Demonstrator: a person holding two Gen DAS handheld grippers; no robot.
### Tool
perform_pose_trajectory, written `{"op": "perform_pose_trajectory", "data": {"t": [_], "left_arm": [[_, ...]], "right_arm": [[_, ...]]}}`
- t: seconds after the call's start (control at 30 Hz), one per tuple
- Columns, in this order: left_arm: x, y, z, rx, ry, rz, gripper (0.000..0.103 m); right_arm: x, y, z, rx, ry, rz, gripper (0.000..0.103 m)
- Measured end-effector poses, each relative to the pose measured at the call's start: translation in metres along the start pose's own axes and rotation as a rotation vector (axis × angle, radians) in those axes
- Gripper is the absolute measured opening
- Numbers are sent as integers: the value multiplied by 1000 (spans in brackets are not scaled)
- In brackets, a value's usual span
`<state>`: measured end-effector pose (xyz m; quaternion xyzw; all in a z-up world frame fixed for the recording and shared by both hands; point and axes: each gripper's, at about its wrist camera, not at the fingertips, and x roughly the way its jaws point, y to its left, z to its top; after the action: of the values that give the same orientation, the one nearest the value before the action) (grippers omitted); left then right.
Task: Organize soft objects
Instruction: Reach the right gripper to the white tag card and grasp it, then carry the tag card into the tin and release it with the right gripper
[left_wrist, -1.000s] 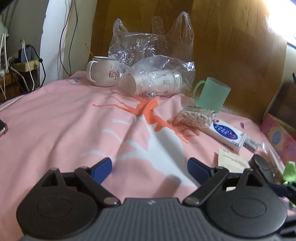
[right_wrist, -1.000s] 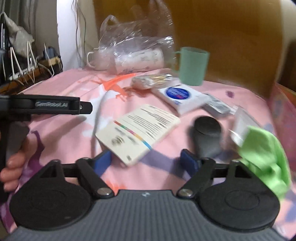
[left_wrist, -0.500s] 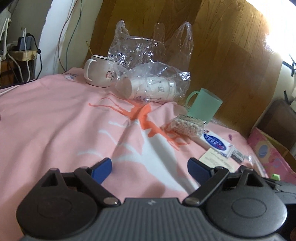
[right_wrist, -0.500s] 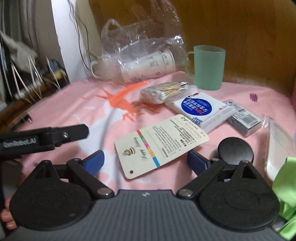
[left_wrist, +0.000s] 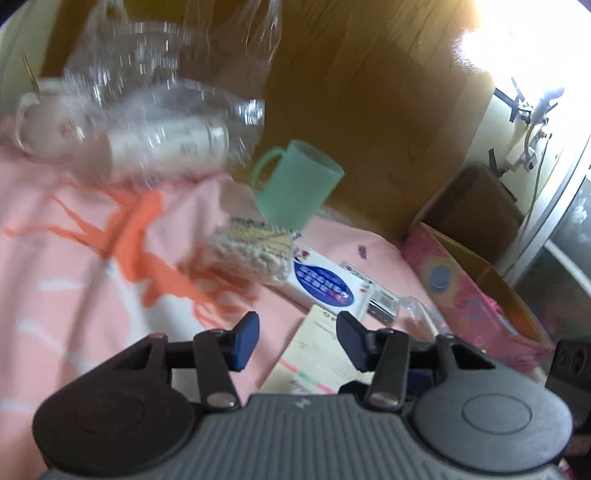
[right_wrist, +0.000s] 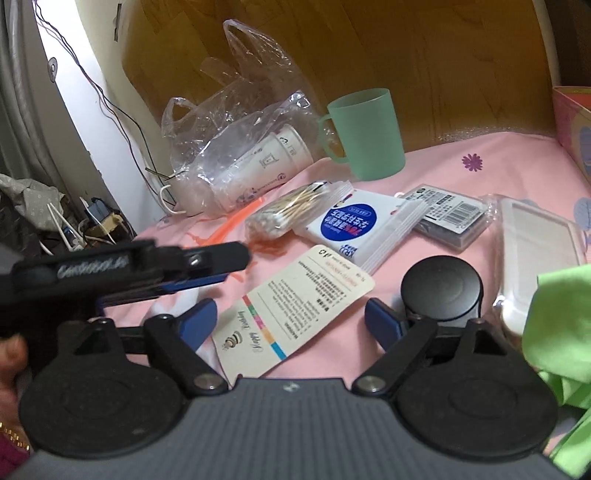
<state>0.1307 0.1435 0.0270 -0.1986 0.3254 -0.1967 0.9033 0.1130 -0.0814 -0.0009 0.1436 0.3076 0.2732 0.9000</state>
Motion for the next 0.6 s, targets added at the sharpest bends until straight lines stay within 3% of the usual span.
{"op": "perform_pose_trajectory", "data": {"t": [0.07,0.1,0.17,0.4,0.6], "left_arm": [[15,14,-3,-80,75,-79,48],[16,18,-5,-92,60,-109,48],[16,20,-6,-111,70,-128,47],[3,9,-22,-142,56,-95,44],[-31,-1,-57,-227,24,-82,40]], "right_arm": [[2,0,0,-15,5,0,63],[2,0,-1,-26,12,9,60],[4,2,-2,-45,26,21,43],[7,-7,-1,23,29,44,37],[-7,10,-12,-67,52,21,37]]}}
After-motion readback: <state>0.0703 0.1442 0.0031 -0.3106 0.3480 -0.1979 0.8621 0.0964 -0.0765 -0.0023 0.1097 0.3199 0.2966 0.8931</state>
